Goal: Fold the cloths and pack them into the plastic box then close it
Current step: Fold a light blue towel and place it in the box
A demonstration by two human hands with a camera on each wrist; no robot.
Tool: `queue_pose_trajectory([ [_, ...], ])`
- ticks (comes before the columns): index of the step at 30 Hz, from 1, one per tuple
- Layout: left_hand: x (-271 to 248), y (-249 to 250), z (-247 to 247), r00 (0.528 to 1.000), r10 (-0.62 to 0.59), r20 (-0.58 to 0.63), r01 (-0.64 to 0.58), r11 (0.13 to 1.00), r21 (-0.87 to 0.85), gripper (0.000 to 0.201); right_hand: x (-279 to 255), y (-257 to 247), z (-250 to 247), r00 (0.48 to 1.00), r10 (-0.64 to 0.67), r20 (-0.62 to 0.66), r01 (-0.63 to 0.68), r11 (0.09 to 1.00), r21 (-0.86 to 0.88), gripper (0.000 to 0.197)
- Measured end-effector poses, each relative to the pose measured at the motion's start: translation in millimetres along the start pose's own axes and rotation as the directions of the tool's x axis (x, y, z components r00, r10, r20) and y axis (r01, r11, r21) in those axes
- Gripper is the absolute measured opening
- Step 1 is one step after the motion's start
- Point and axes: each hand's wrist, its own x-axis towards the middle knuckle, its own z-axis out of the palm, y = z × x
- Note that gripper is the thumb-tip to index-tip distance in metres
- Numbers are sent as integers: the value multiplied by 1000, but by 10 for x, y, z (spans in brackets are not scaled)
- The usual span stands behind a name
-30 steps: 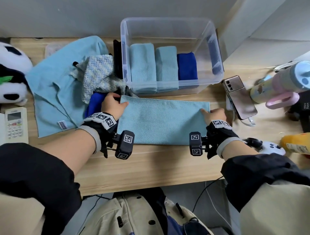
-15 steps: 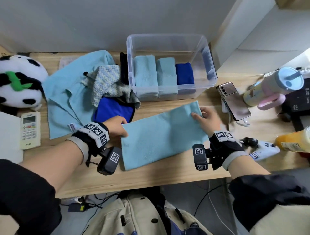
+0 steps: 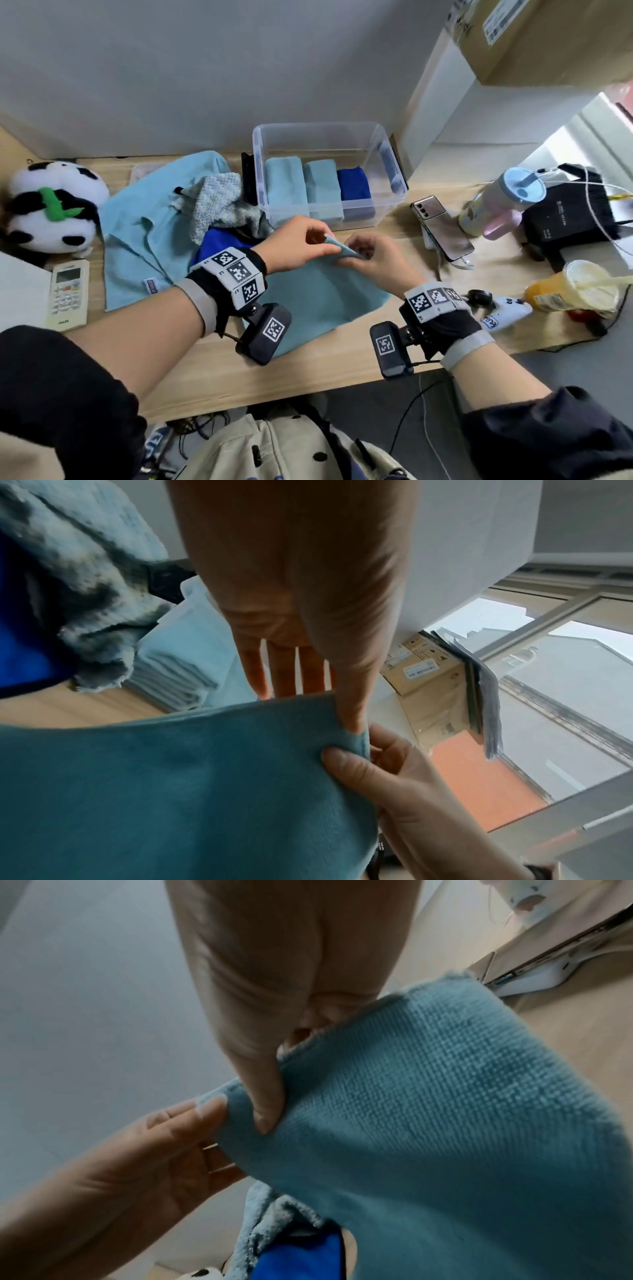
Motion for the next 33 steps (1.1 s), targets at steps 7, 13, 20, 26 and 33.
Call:
queue_pose_trajectory([
  [7,-119,-83,-150,988,-64,-137,53,995,-85,9,-165,89,-225,977,199,73,-183,966,-184,13],
  [13,-187,-180,-296,970,-74,-233,55,995,-89,22,-162,162,-373,975,190,-117,-181,980,86,13],
  [20,-85,82,-505,914,-23,-405,-39,989,-144,23,55,-161,-503,956,145,-255,-33,918,396,18],
  [26,44,492,-828,878,14,-479,-191,927,-322,21,240,-698,-789,901,-43,-432,232,889,395,11],
  [33,-404,537,-897,974,-34,-224,-130,725,-677,8,-206,-844,-840,983,-134,-124,181,791,584,10],
])
